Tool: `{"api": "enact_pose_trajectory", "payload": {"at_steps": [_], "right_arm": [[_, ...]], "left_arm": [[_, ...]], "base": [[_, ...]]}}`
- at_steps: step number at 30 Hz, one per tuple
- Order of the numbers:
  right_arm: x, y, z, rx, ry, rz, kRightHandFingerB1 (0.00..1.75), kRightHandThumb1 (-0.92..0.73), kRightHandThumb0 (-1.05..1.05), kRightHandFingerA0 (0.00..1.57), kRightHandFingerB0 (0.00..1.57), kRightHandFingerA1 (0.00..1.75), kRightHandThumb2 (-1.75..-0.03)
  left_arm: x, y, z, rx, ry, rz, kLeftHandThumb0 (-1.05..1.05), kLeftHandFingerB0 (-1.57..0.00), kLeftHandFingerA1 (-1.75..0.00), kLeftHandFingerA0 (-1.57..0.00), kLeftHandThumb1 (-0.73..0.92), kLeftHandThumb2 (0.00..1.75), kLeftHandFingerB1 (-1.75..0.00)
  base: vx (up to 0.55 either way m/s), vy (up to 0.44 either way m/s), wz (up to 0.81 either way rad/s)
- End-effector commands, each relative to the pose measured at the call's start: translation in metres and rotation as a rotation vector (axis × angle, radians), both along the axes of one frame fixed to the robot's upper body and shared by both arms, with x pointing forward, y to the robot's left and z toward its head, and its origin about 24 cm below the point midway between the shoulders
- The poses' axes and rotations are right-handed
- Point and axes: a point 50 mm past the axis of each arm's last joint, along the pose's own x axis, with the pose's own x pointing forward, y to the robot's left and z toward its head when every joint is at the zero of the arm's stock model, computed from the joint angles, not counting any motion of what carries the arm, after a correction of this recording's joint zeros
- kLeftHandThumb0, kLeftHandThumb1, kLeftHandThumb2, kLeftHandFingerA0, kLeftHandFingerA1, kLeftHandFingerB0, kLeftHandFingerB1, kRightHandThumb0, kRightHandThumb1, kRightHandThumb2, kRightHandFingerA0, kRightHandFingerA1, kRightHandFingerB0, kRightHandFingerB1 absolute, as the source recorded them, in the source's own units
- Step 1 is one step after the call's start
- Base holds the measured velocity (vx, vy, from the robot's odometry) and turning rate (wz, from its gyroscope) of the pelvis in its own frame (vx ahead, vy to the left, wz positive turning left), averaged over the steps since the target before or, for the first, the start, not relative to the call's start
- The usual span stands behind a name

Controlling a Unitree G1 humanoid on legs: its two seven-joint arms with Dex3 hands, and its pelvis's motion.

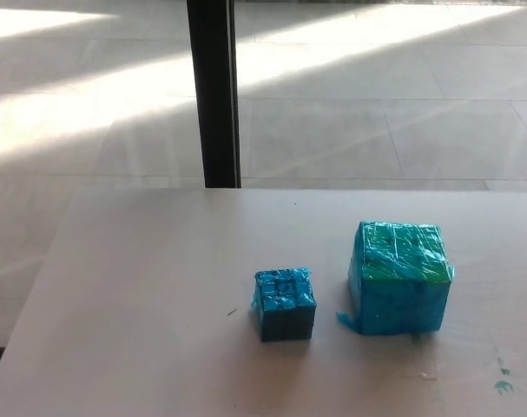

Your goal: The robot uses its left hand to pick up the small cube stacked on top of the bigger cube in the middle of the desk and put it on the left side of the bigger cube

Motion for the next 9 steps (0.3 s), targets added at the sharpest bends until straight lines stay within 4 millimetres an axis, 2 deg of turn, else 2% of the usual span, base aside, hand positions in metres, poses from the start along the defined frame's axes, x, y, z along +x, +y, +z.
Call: {"api": "enact_pose_trajectory", "payload": {"at_steps": [1,4,7,8,9], "right_arm": [[-0.002,-0.005,0.004,-0.025,-0.003,-0.003,0.36,-0.69,-0.47,0.53,0.43,0.54,-0.61],[-0.002,-0.005,0.005,-0.028,-0.009,0.003,0.36,-0.69,-0.48,0.55,0.45,0.54,-0.6],[-0.019,-0.005,-0.002,-0.024,0.024,-0.018,0.36,-0.68,-0.45,0.55,0.45,0.54,-0.6],[-0.023,-0.005,-0.003,-0.022,0.026,-0.02,0.52,-0.54,-0.5,0.5,0.37,0.64,-0.89],[-0.023,-0.005,-0.003,-0.022,0.026,-0.02,0.52,-0.54,-0.5,0.5,0.37,0.64,-0.89]], "left_arm": [[-0.002,0.006,0.005,-0.058,-0.052,0.005,-0.95,0.0,-0.26,0.0,0.71,1.08,-0.15],[-0.003,0.007,0.005,-0.07,-0.051,0.021,-1.02,0.0,-0.22,0.0,0.75,1.08,-0.09],[-0.011,0.009,0.004,-0.059,-0.022,0.0,-1.02,0.0,-0.21,0.0,0.76,1.09,-0.09],[-0.01,0.009,0.004,-0.061,-0.026,0.012,-1.04,0.0,-0.2,0.0,0.75,1.09,-0.09],[-0.01,0.009,0.004,-0.061,-0.026,0.012,-1.04,0.0,-0.2,0.0,0.75,1.09,-0.09]], "base": [[0.0,0.0,0.0],[0.0,0.0,0.0],[0.0,0.0,0.0],[0.0,0.0,0.0],[0.0,0.0,0.0]]}}
